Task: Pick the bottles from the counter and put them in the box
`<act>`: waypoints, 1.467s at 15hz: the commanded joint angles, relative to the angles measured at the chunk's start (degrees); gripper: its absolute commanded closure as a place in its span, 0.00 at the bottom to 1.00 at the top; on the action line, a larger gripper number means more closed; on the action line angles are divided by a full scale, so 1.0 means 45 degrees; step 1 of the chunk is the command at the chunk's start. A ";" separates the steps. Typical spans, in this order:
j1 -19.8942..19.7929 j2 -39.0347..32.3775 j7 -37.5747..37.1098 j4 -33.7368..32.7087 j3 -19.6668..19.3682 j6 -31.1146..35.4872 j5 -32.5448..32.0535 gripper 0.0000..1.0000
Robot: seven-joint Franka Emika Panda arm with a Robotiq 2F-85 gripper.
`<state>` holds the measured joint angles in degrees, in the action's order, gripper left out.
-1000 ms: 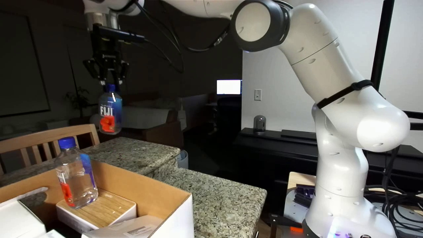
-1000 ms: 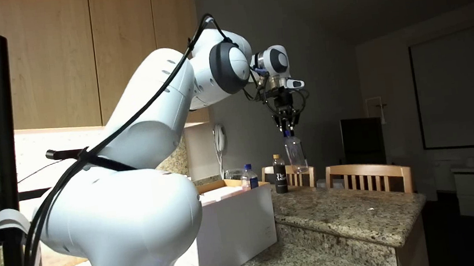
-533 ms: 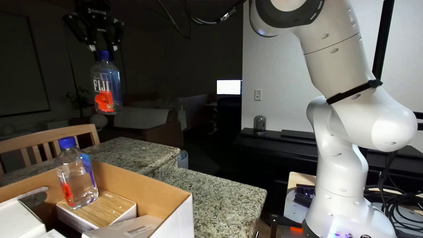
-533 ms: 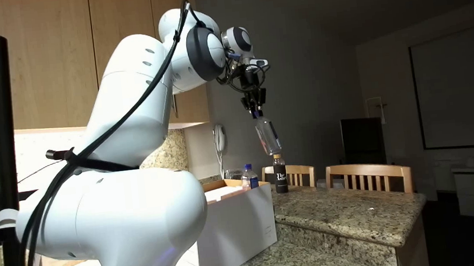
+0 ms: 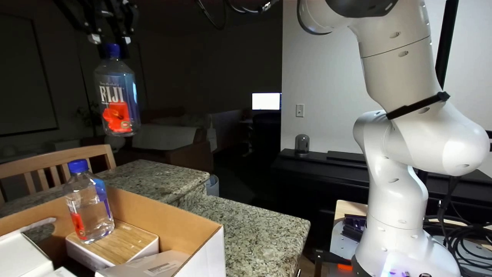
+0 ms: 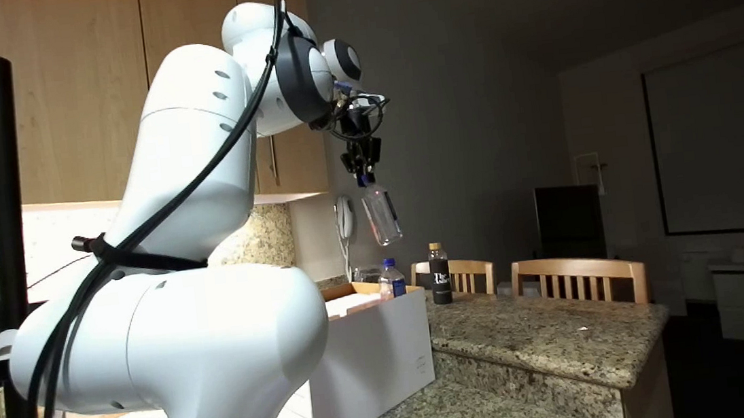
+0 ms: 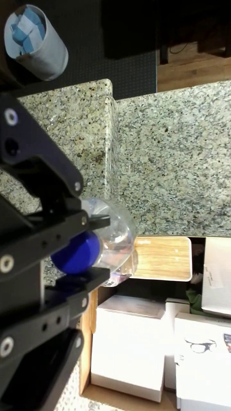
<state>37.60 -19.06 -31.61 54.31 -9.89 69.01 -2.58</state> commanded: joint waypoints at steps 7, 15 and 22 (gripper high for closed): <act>-0.0209 0.0374 0.2130 0.2552 0.0398 0.0446 0.1620 0.85; -0.0304 0.0524 0.3825 0.4454 0.0351 0.1508 0.2552 0.85; -0.0280 0.0346 0.5400 0.5671 0.0371 0.2925 0.2554 0.85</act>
<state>36.88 -19.23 -10.94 75.75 -8.62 79.81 7.71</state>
